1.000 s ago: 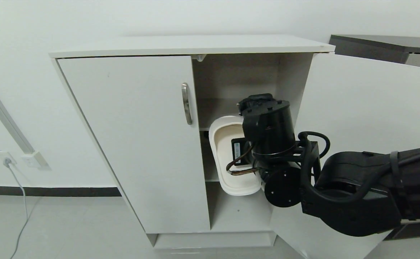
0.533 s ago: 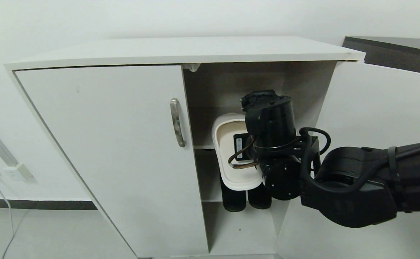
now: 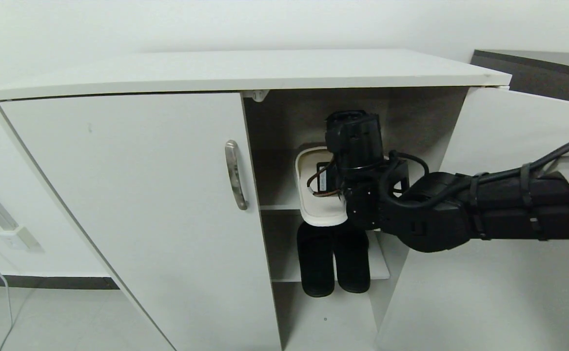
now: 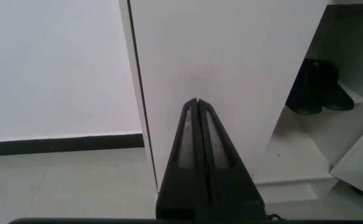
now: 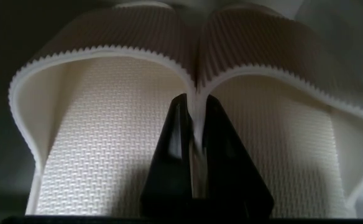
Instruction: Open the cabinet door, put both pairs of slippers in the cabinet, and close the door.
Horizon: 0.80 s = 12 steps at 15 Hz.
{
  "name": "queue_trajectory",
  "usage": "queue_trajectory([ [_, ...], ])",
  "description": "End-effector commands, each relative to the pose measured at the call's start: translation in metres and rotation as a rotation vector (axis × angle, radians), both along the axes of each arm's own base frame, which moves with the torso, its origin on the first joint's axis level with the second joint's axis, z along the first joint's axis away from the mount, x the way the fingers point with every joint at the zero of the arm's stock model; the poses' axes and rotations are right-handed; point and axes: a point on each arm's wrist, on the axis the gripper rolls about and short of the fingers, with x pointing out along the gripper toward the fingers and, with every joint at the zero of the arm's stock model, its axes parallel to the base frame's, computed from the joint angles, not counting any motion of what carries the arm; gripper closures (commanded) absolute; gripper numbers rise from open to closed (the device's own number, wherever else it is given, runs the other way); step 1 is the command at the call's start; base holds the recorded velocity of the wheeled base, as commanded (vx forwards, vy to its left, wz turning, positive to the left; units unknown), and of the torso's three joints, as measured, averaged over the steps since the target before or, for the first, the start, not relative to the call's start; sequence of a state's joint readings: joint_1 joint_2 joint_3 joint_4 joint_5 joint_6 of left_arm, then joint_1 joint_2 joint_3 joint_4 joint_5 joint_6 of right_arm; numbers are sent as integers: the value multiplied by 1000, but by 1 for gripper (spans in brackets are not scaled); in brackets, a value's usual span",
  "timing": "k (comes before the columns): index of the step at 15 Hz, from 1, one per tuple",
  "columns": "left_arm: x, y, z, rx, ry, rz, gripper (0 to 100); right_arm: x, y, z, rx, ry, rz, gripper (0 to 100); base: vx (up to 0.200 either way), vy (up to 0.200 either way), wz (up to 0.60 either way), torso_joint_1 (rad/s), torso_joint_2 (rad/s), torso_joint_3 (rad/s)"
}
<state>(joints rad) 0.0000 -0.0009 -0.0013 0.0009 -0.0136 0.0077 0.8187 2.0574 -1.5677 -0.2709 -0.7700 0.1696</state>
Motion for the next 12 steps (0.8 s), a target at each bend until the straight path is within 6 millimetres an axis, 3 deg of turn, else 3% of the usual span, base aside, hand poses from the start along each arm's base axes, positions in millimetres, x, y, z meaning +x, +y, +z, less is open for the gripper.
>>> queue_trajectory([
  [1,0,0,0,0,1,-2,100,14,5,-6,-5,12,3,100,0,0,0,0,0,0],
  [6,0,0,0,2,0,0,100,38,9,-8,15,-7,-19,100,0,0,0,0,0,0],
  [12,0,0,0,2,1,0,100,46,7,-10,13,-8,-32,100,0,0,0,0,0,0],
])
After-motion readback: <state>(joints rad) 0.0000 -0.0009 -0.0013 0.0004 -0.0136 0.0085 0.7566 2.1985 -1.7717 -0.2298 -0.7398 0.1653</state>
